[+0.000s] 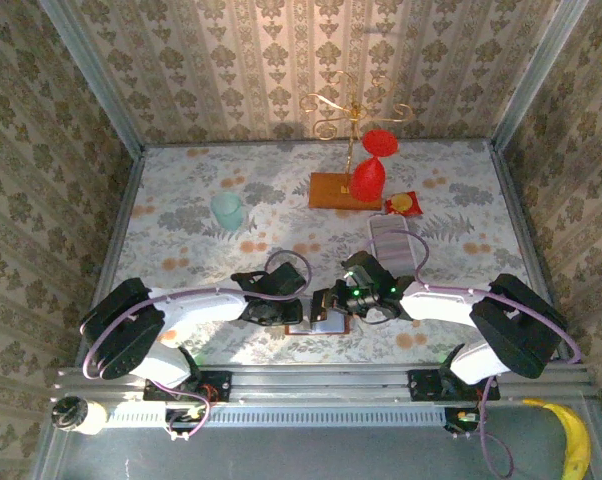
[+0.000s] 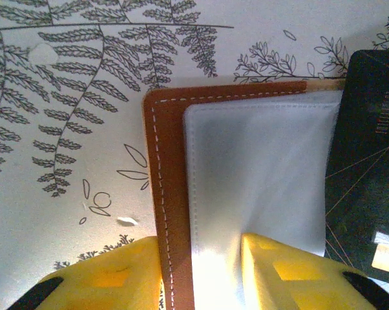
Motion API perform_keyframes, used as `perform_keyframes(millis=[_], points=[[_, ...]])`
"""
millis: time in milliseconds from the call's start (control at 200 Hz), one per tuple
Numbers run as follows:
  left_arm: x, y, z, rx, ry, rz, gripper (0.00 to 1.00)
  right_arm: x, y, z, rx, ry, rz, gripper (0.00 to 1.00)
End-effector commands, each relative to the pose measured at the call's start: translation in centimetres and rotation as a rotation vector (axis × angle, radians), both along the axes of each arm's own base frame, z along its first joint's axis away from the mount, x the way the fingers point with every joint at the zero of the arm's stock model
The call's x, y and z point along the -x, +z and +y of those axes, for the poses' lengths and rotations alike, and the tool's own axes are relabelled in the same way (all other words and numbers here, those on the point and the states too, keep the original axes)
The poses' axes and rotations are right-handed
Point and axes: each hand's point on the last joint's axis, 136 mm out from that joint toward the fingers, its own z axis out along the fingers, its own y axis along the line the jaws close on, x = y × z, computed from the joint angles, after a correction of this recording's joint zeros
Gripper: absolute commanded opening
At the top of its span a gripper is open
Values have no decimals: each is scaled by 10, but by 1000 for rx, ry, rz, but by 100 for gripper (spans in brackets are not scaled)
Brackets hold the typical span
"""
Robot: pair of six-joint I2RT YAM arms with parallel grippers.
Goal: Put the credit cards into the card holder
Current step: Insert the credit card into the card slot.
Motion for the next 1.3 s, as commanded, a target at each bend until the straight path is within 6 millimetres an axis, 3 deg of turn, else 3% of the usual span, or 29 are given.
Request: perform_keyframes(millis=[0,440,870,1295], points=[[11,-12,9,-44,-10,40,35,-1,-2,2,-10,-25,-6,0],[11,-13,10,-44,-5,39,35,16,-3,6,-55,-9,38,0],[12,-12,11,-40,-6,37,35,11,4,3,-85,-47,-9,0],[11,-10,11,-31,-3,29,35,30,-13,5,-69,-1,91,0]])
